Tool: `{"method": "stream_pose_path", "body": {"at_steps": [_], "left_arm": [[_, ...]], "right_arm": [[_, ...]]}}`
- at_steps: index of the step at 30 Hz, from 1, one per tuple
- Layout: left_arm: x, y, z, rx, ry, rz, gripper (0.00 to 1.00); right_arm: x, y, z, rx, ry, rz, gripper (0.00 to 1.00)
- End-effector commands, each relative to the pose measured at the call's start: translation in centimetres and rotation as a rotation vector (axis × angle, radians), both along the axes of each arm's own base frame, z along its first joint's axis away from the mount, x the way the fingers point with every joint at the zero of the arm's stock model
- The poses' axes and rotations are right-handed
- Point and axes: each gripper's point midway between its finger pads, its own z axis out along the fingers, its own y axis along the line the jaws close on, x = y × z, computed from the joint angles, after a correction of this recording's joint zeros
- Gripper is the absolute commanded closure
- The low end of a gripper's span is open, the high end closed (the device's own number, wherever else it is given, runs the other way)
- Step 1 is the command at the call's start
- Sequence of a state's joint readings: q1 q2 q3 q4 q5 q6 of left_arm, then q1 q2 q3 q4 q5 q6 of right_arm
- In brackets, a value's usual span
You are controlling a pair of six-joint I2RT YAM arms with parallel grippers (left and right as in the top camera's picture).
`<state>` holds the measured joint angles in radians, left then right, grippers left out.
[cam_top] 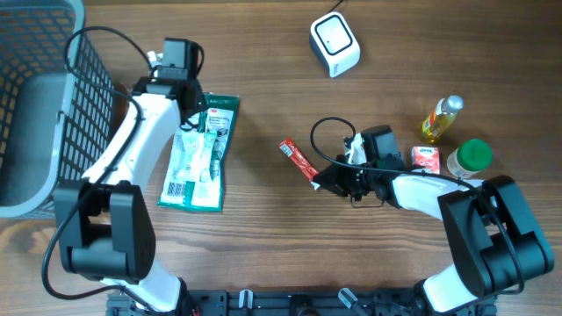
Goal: Scan the item barcode
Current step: 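Lift the red stick snack with the right gripper toward the white scanner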
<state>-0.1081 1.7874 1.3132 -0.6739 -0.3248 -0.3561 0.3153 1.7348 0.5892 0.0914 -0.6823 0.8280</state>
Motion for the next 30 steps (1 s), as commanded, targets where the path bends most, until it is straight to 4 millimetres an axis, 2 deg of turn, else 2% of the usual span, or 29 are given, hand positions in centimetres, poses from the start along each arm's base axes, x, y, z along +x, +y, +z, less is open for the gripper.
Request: {"method": "stream_pose_path", "body": {"at_steps": [1, 10, 12, 13, 14, 17, 30], "left_arm": [[0.0, 2.7, 0.9, -0.002, -0.01, 0.053, 0.96], [-0.3, 4.5, 0.1, -0.205, -0.006, 0.09, 0.95], [-0.3, 4.7, 0.1, -0.222, -0.007, 0.096, 0.91], [-0.4, 4.8, 0.0, -0.227, -0.005, 0.098, 0.81], [-0.5, 4.8, 0.0, -0.228, -0.003, 0.099, 0.64], [-0.8, 4.7, -0.2, -0.23, 0.015, 0.1, 0.0], [-0.9, 4.7, -0.2, -0.231, 0.017, 0.1, 0.0]], "right_arm": [[-0.7, -1.4, -2.3, -0.091, 0.022, -0.022, 0.96], [-0.7, -1.4, -2.3, -0.092, 0.022, -0.021, 0.96], [-0.7, -1.4, -2.3, -0.092, 0.022, -0.021, 0.96], [-0.7, -1.4, -2.3, -0.092, 0.022, -0.021, 0.96], [-0.7, -1.4, -2.3, -0.092, 0.022, -0.021, 0.96], [-0.7, -1.3, -2.3, -0.091, 0.018, -0.021, 0.96], [-0.7, -1.3, -2.3, -0.087, 0.026, -0.024, 0.96]]}}
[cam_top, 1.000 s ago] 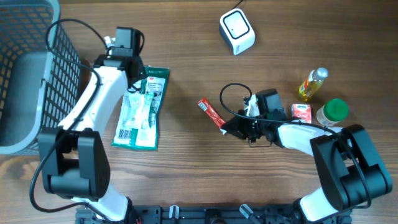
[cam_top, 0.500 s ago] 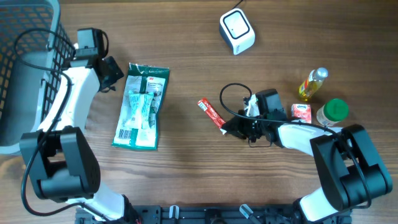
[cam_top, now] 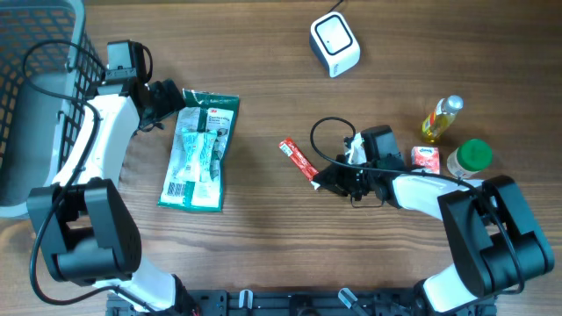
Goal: Scan the item barcode
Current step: 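Lift the red stick snack with the right gripper toward the white scanner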
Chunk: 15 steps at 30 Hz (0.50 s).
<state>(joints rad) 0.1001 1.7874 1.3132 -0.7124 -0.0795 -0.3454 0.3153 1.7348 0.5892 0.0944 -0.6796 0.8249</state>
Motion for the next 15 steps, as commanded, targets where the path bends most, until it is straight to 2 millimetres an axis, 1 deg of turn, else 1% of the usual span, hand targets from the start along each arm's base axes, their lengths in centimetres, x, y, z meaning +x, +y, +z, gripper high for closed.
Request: {"method": "stream_pose_path", "body": {"at_steps": [1, 4, 6, 8, 9, 10, 12, 13, 14, 15], "left_arm": [[0.3, 0.1, 0.9, -0.008, -0.025, 0.001, 0.0], [0.3, 0.1, 0.9, -0.008, -0.025, 0.001, 0.0], [0.3, 0.1, 0.9, -0.008, -0.025, 0.001, 0.0], [0.3, 0.1, 0.9, -0.008, -0.025, 0.001, 0.0], [0.3, 0.1, 0.9, -0.008, -0.025, 0.001, 0.0], [0.3, 0.1, 0.9, -0.008, -0.025, 0.001, 0.0], [0.3, 0.1, 0.9, -0.008, -0.025, 0.001, 0.0], [0.3, 0.1, 0.9, -0.008, -0.025, 0.001, 0.0], [0.3, 0.1, 0.9, -0.008, -0.025, 0.001, 0.0], [0.3, 0.1, 0.9, -0.008, -0.025, 0.001, 0.0]], "right_arm": [[-0.8, -1.3, -2.3, -0.085, 0.032, -0.024, 0.96], [-1.1, -0.6, -1.7, -0.041, 0.018, 0.022, 0.96], [-0.7, -0.2, -0.7, -0.014, -0.031, 0.057, 0.96], [-0.1, 0.0, 0.7, -0.007, -0.087, 0.073, 0.96], [0.3, 0.1, 1.8, -0.002, -0.128, 0.086, 0.95], [0.8, 0.3, 3.5, 0.002, -0.191, 0.107, 0.96], [1.2, 0.9, 6.5, 0.028, -0.316, 0.182, 0.96], [1.1, 1.3, 8.3, 0.05, -0.39, 0.234, 0.96], [1.0, 1.5, 9.5, 0.064, -0.438, 0.267, 0.96], [0.6, 1.9, 11.2, 0.09, -0.499, 0.311, 0.96]]}}
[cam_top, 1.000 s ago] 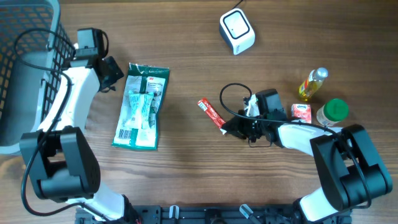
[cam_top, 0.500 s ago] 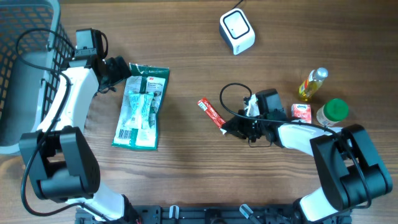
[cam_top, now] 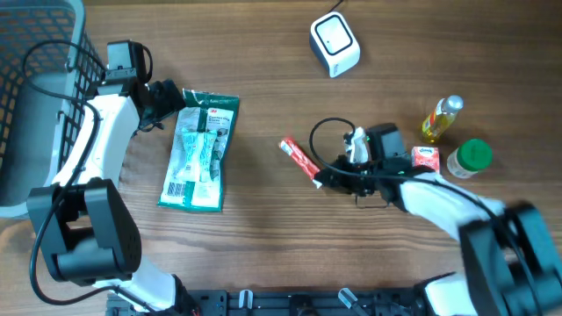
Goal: Scan the item barcode
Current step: 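Lift the red stick snack with the right gripper toward the white scanner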
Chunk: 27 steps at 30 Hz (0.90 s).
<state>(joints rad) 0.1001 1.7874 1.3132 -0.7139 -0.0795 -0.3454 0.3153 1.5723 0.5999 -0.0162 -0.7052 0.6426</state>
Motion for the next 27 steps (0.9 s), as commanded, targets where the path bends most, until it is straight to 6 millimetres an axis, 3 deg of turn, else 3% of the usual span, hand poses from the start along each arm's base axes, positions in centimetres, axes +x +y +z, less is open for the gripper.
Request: {"method": "stream_pose_path", "body": {"at_steps": [1, 6, 9, 13, 18, 21, 27], "left_arm": [[0.3, 0.1, 1.0, -0.008, -0.026, 0.001, 0.0], [0.3, 0.1, 1.0, -0.008, -0.026, 0.001, 0.0], [0.3, 0.1, 1.0, -0.008, -0.026, 0.001, 0.0], [0.3, 0.1, 1.0, -0.008, -0.026, 0.001, 0.0], [0.3, 0.1, 1.0, -0.008, -0.026, 0.001, 0.0], [0.3, 0.1, 1.0, -0.008, -0.026, 0.001, 0.0], [0.3, 0.1, 1.0, -0.008, -0.026, 0.001, 0.0]], "right_arm": [[0.4, 1.8, 8.6, 0.114, -0.364, 0.231, 0.96], [-2.8, 1.0, 16.2, 0.323, -0.529, 0.378, 0.96], [-3.7, -0.8, 17.9, 0.397, -0.54, 0.379, 0.96], [-4.4, -2.2, 16.6, 0.348, -0.528, 0.364, 0.96], [-5.0, -3.9, 11.9, 0.107, -0.449, 0.352, 0.96], [-6.2, -4.0, 11.6, 0.098, -0.441, 0.4, 0.96], [-6.0, -4.0, 12.0, 0.09, -0.446, 0.398, 0.96]]}}
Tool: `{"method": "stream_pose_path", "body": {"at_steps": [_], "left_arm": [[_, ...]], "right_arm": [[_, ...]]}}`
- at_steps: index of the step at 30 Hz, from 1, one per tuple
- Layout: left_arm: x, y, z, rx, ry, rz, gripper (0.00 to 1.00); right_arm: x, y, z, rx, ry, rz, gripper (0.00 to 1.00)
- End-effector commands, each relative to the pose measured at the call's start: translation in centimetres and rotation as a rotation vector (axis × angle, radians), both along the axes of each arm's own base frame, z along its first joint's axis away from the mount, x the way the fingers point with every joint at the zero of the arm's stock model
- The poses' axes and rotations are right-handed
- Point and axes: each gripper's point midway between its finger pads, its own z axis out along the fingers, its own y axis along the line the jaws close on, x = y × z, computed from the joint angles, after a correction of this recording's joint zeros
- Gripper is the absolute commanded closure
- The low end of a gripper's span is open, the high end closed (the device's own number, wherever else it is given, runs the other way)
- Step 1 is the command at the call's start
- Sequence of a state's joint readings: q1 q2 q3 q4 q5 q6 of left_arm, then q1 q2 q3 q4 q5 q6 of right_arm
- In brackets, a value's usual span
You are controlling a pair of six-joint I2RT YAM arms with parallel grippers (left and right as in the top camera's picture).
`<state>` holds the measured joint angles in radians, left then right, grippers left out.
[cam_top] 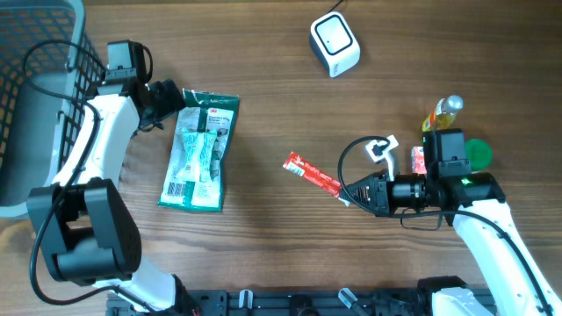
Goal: Scan the item barcode
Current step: 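Lift the red stick snack with the right gripper toward the white scanner, then hold the red snack's barcode under the white scanner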
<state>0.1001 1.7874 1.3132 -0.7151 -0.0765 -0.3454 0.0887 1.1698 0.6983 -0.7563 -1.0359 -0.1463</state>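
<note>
A red stick-shaped packet (309, 172) lies slanted at mid-table in the overhead view. My right gripper (349, 190) is shut on its lower right end. Whether the packet is off the wood cannot be told from above. The white barcode scanner (335, 44) stands at the far edge, well beyond the packet. A green and white flat package (200, 149) lies on the left half of the table. My left gripper (165, 103) rests open just off its upper left corner, holding nothing.
A grey wire basket (35, 105) fills the far left. Behind my right arm stand a yellow bottle (442, 117), a green-lidded jar (477, 151) and a small red box (418, 159). A black cable loops above the right gripper.
My right arm has swung out to the right and nearer the front edge. The red packet has turned flatter and shifted right with the gripper on its end. The left arm is unchanged.
At first my left gripper was over the top of the green package and the right one sat at the red packet's lower end. Then the left gripper stood off the package's left corner. Now the right gripper holds the packet, shifted right.
</note>
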Motion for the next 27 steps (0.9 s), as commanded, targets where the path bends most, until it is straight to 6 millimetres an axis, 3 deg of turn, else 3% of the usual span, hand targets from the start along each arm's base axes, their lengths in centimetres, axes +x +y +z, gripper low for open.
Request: {"method": "stream_pose_path", "body": {"at_steps": [1, 9, 13, 18, 21, 23, 27], "left_arm": [[0.4, 0.2, 1.0, -0.005, -0.027, 0.002, 0.0], [0.4, 0.2, 1.0, -0.005, -0.027, 0.002, 0.0], [0.4, 0.2, 1.0, -0.005, -0.027, 0.002, 0.0], [0.4, 0.2, 1.0, -0.005, -0.027, 0.002, 0.0], [0.4, 0.2, 1.0, -0.005, -0.027, 0.002, 0.0], [0.4, 0.2, 1.0, -0.005, -0.027, 0.002, 0.0], [0.4, 0.2, 1.0, -0.005, -0.027, 0.002, 0.0]], "right_arm": [[0.7, -0.2, 1.1, -0.024, -0.099, 0.019, 0.96], [1.5, -0.6, 1.1, -0.061, -0.069, -0.029, 0.96], [3.7, -1.3, 3.8, -0.16, -0.105, -0.101, 0.96], [7.0, -2.1, 10.1, -0.367, -0.273, -0.164, 0.96], [9.0, -2.8, 12.6, -0.534, -0.352, -0.2, 0.96], [10.2, -2.9, 13.1, -0.624, -0.405, -0.181, 0.96], [14.8, -3.5, 12.1, -0.849, -0.517, -0.215, 0.96]]}}
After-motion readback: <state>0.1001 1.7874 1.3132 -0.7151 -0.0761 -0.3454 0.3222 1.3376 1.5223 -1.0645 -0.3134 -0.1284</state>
